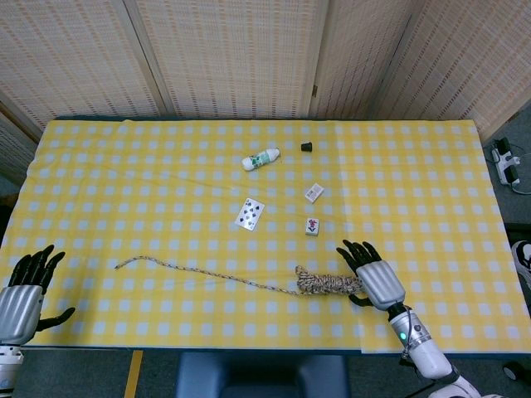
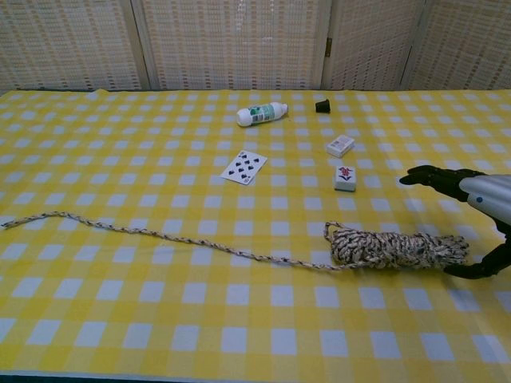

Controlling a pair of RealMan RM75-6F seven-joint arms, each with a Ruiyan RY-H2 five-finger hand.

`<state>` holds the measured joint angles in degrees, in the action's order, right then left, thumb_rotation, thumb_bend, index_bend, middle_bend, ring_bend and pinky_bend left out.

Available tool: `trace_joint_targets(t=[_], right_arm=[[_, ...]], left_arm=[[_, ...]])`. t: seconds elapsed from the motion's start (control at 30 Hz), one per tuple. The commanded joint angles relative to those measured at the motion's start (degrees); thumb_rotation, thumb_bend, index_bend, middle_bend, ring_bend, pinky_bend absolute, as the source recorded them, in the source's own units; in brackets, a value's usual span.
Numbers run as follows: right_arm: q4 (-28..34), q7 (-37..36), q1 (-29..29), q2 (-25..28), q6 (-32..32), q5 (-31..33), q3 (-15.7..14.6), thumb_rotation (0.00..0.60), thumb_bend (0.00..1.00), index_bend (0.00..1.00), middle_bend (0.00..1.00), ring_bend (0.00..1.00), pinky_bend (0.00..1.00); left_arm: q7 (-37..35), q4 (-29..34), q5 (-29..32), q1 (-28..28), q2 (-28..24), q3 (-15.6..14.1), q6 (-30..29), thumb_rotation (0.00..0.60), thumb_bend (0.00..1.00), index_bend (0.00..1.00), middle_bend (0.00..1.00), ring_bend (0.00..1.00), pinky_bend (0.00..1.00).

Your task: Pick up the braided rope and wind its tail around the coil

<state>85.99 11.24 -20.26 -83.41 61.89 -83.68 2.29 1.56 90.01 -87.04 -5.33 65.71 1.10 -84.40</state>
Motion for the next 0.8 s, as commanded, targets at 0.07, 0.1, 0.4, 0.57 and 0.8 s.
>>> trace_joint_targets(t=[0.07, 0.1, 0.4, 0.57, 0.8], right_arm=[[1.10, -0.57, -0.98, 1.14, -1.51, -0.26, -0.61, 0.600, 0.23, 0.00, 0.05, 0.10, 0.00], [1.15, -0.32, -1.20, 1.19, -1.87, -0.29, -0.85, 0.600, 0.23, 0.00, 0.07, 0.12, 0.00], [0.31, -0.13, -2.46, 0.09, -3.10, 1.01, -0.70, 0.600, 0.23, 0.22, 0.22, 0.26, 0.04], [0.11, -0.34, -3.08, 0.13, -3.23, 1.40, -0.43, 0.600, 0.25, 0.31, 0.27, 0.31, 0.11], [-0.21, -0.85, -3.65, -0.29, -3.35, 2.29, -0.14, 0.600, 0.32, 0.35, 0.30, 0.34, 0.14]], left_arm=[[0.16, 0.11, 0.13, -0.08, 0.04, -0.02, 0.22, 0.600, 0.17, 0.13, 0.01, 0.01, 0.00], [0.24, 0.13, 0.16, -0.08, 0.02, -0.02, 0.24, 0.600, 0.17, 0.13, 0.01, 0.01, 0.00], [0.09, -0.08, 0.46, 0.00, -0.07, 0.01, 0.28, 0.600, 0.17, 0.13, 0.01, 0.01, 0.00], [-0.13, -0.27, 0.45, 0.05, -0.02, -0.02, 0.24, 0.600, 0.17, 0.13, 0.01, 0.01, 0.00], [-0.44, -0.62, 0.58, -0.05, 0.16, 0.01, 0.49, 0.600, 0.17, 0.13, 0.01, 0.01, 0.00]])
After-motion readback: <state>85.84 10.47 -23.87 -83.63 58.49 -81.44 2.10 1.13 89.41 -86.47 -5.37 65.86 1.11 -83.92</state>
